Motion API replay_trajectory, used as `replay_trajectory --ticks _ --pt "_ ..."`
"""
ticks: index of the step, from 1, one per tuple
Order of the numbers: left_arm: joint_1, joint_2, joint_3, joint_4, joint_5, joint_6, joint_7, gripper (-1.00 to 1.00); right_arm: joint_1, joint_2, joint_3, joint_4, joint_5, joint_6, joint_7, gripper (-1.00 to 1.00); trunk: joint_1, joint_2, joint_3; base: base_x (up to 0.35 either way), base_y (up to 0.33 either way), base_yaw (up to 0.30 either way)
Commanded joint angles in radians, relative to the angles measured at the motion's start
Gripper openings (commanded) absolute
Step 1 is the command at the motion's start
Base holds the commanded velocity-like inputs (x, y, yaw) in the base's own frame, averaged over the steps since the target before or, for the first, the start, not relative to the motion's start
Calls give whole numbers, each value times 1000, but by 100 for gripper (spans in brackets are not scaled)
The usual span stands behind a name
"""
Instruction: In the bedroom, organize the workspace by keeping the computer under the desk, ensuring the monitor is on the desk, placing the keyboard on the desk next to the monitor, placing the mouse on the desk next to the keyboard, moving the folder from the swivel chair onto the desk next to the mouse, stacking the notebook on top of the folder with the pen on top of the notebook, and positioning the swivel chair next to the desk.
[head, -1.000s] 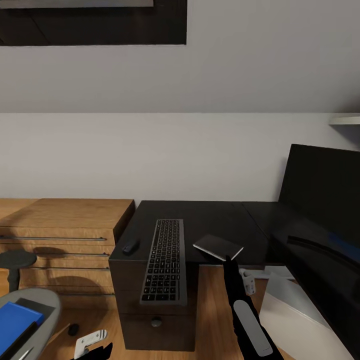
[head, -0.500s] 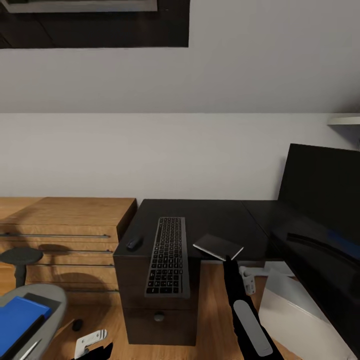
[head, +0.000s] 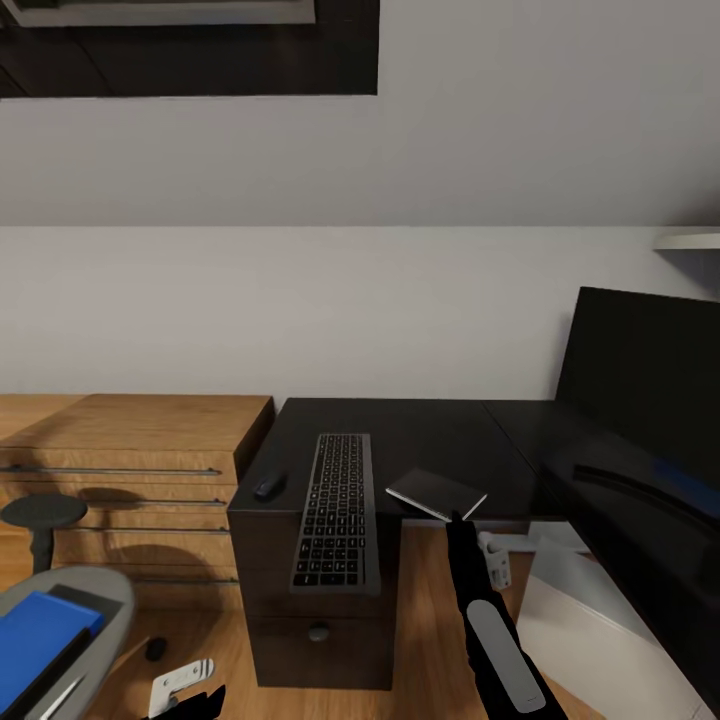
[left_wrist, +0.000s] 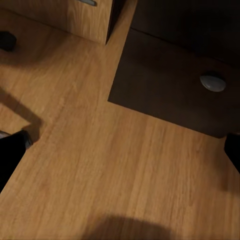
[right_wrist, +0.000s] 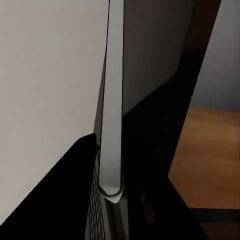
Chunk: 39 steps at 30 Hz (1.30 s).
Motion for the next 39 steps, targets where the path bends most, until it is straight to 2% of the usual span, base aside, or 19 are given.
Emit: replay_trajectory --ticks 1,39 --pt "0 0 0 -2 10 6 3 100 0 0 3 0 -14 -7 0 -100 0 0 -1 -85 0 0" --pt "0 -2 -3 -2 10 6 3 100 0 -3 1 0 -14 -5 -4 -100 0 0 -1 -14 0 0"
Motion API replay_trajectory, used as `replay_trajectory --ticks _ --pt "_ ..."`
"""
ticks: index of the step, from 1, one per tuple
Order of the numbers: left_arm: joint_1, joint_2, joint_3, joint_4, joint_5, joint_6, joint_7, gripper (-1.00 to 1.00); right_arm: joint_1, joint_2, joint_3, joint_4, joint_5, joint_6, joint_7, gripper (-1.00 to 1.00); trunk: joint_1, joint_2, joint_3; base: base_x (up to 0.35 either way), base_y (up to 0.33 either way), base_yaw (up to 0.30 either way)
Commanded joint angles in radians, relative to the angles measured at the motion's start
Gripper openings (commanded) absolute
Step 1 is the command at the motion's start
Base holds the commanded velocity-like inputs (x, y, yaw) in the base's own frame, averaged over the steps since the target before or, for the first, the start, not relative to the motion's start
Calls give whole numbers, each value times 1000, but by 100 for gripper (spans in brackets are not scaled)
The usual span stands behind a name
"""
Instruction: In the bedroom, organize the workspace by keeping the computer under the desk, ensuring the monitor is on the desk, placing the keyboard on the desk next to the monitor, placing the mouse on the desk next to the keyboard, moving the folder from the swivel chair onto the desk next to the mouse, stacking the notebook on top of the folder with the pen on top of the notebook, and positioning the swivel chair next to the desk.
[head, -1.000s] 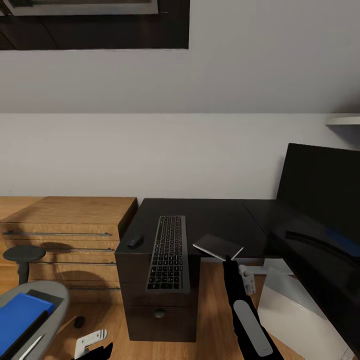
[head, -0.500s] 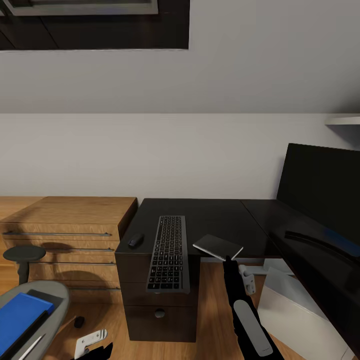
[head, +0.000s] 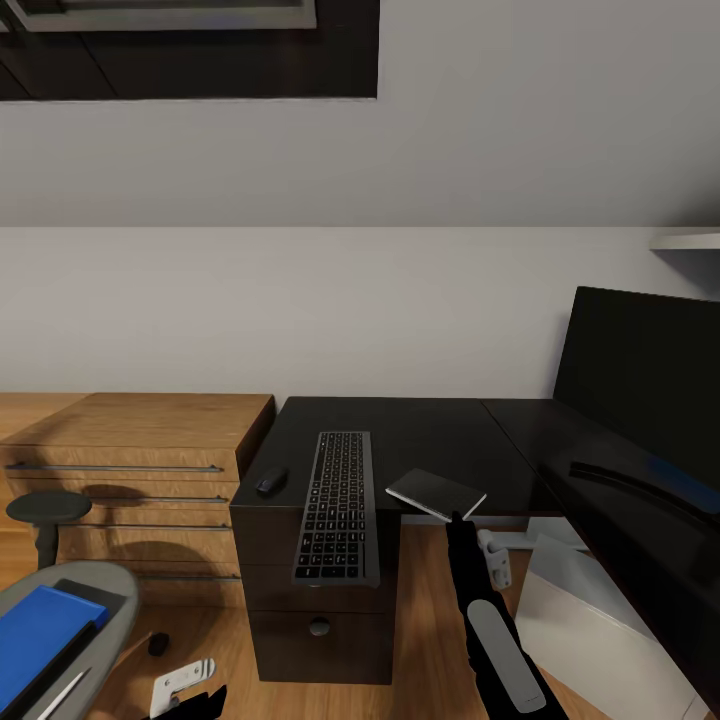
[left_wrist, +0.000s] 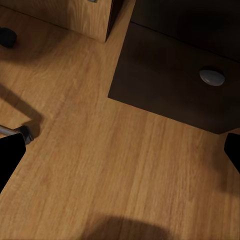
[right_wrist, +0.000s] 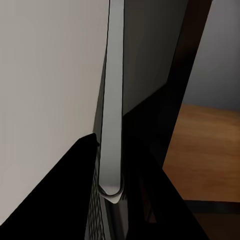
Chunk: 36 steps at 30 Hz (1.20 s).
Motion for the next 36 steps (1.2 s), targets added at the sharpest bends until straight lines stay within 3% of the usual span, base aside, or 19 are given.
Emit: replay_trajectory --ticks 1,2,19,36 --pt "0 0 0 -2 10 6 3 100 0 -1 1 1 -20 -8 -3 -100 0 0 -1 0 0 0" --pt "0 0 0 -2 10 6 3 100 0 -1 1 1 -20 -8 -3 100 0 0 -1 0 0 0" --pt "0 0 0 -2 9 4 5 100 0 -2 0 -1 -20 -8 -3 100 0 0 -1 -3 0 0" --pt "0 -2 1 17 11 5 9 100 0 -1 2 1 -22 -2 -4 100 0 0 -1 -191 0 0"
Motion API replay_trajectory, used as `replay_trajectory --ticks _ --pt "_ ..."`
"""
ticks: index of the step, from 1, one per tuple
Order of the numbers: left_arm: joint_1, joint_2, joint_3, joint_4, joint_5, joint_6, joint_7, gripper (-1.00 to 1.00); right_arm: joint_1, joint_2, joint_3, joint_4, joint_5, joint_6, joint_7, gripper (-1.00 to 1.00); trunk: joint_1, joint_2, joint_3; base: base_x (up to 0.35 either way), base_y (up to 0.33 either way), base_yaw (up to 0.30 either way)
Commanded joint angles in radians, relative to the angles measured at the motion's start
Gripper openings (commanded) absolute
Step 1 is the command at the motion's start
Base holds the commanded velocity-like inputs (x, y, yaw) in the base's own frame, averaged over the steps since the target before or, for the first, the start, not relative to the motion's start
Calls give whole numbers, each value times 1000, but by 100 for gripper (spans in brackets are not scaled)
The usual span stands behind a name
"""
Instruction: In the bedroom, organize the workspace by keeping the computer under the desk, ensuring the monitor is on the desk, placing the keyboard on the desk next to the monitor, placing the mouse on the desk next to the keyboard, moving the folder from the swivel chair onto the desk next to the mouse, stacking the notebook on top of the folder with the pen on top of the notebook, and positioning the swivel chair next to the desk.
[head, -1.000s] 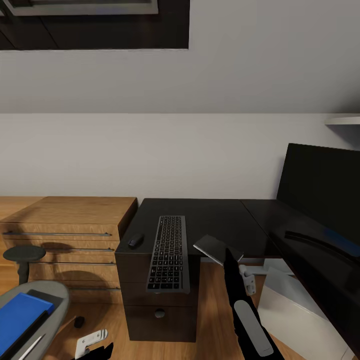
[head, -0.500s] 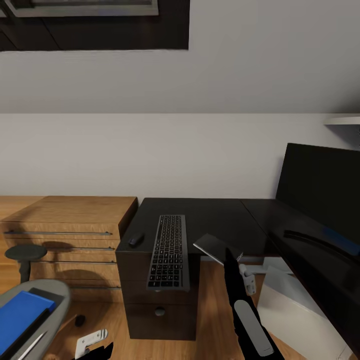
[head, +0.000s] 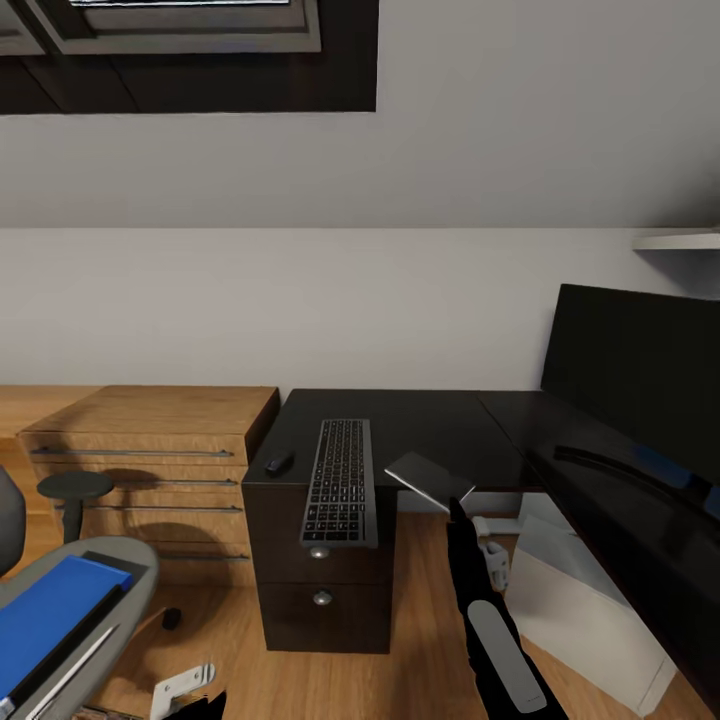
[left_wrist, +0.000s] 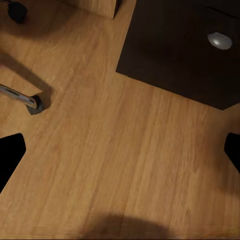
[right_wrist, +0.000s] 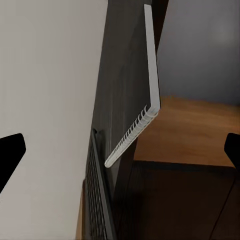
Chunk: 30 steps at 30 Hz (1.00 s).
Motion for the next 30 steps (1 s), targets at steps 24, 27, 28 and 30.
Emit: replay_trajectory --ticks 24,27,28,30 --pt "0 -6 2 89 12 -27 9 100 -1 -1 10 4 -10 -6 -4 100 0 -1 -1 -164 0 0" --pt "0 -11 0 94 12 -25 7 100 -1 -2 9 3 -10 -6 -3 100 0 -1 -1 -282 0 0" --pt "0 -11 0 95 12 -25 6 100 -1 -2 9 3 -10 -6 -4 100 0 -1 -1 -202 0 0" --pt "0 -13 0 100 13 -24 6 100 -1 -2 8 3 -10 -6 -3 100 0 -1 -1 -117 0 0"
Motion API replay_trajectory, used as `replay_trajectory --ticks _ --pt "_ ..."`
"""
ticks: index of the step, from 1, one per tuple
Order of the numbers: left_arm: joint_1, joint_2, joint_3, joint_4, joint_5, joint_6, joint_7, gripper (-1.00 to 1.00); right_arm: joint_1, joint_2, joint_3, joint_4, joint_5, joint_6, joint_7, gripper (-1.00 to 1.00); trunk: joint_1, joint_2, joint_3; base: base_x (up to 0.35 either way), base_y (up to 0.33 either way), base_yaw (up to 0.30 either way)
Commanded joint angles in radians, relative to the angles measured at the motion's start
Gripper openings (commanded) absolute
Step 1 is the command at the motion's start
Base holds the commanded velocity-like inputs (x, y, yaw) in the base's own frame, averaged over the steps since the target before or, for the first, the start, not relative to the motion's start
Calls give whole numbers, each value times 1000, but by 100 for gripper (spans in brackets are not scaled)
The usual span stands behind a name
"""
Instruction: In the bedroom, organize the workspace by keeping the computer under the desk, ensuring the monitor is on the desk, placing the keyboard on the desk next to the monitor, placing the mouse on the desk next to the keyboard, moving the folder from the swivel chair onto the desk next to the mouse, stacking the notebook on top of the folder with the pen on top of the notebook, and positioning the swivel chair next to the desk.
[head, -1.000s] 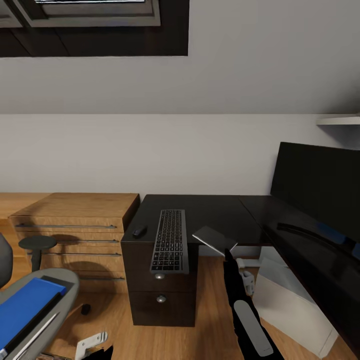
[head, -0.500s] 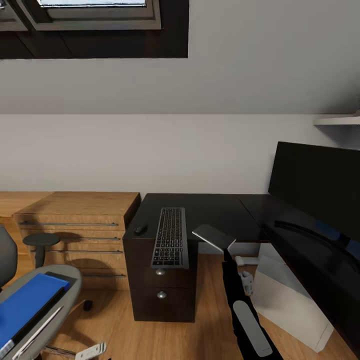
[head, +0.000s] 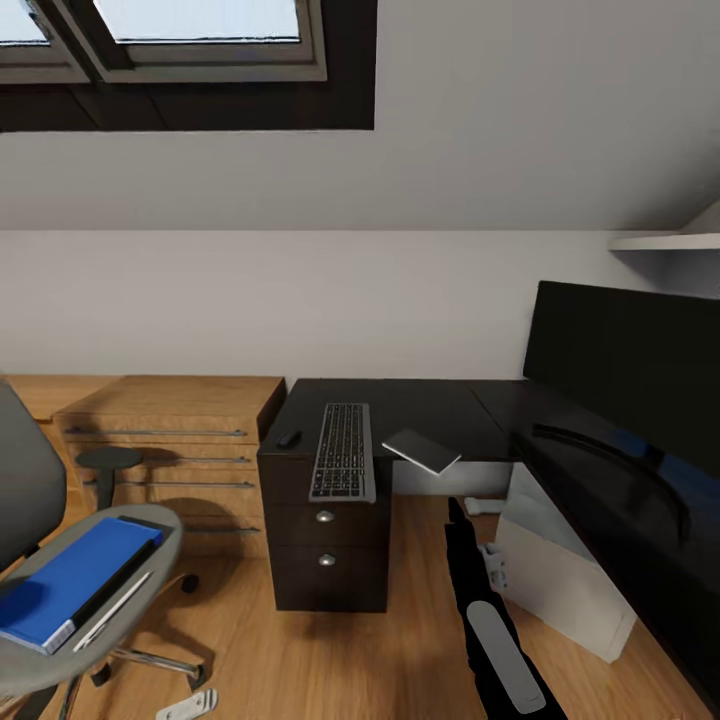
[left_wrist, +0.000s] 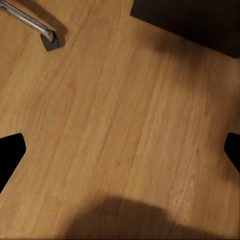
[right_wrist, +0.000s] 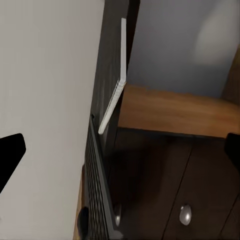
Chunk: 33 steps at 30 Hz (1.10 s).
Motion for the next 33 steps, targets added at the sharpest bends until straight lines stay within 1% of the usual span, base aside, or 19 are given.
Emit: replay_trajectory --ticks 1,5,9,10,15,18,20,21,23,24,25,26,27,28,29,32,33 --pt "0 0 -1 -1 10 6 4 100 -1 0 3 -1 -7 -7 -4 100 0 -1 -1 -83 0 0" --pt "0 0 -1 2 10 5 2 100 -1 0 4 2 -6 -8 -3 100 0 -1 -1 -36 0 0" --pt "0 0 -4 3 10 5 5 100 -1 1 4 5 -5 -11 -4 100 -16 27 12 -12 0 0" --pt "0 0 -5 4 9 6 6 100 -1 1 2 25 -4 -14 -5 100 -19 34 15 -2 0 0" --pt "0 0 -6 20 7 3 6 100 -1 0 3 63 2 -18 -3 100 -39 69 30 -1 0 0" --pt "0 -1 -8 39 6 1 5 100 -1 -3 5 91 15 -21 -1 100 -50 90 40 0 0 0" --pt "0 -1 -11 59 6 -1 4 100 -1 -7 6 119 48 -22 2 100 -58 104 46 0 0 0" --pt "0 -1 -12 74 5 -7 3 100 -1 -11 6 145 91 -23 3 100 -62 111 49 0 0 0" --pt "0 -1 -14 86 6 -22 3 100 0 -17 7 177 150 -23 3 100 -69 125 55 0 0 0" --pt "0 -1 -15 99 6 -46 2 100 0 -22 7 219 220 -23 3 100 -73 132 59 0 0 0" --pt "0 -1 -16 128 6 -98 0 100 0 -25 6 307 343 -24 3 100 -77 139 62 0 0 0" --pt "0 0 -16 150 6 -131 -1 100 0 -25 6 369 414 -26 3 100 -81 146 65 0 0 0" --pt "0 0 -16 161 6 -146 -1 100 0 -24 6 401 445 -29 3 100 -85 153 68 0 0 0" --pt "0 0 -16 180 6 -173 -2 100 0 -24 6 464 496 -41 3 100 -88 160 71 0 0 0" --pt "0 0 -16 215 6 -212 -3 100 0 -24 12 631 595 -120 3 100 -92 167 74 0 0 0" --pt "0 -1 -17 223 6 -220 -1 100 0 -24 20 699 636 -171 3 100 -104 188 84 0 0 0" --pt "0 -4 -23 237 5 -225 1 100 0 -23 32 774 701 -241 2 100 -108 195 87 0 0 0"
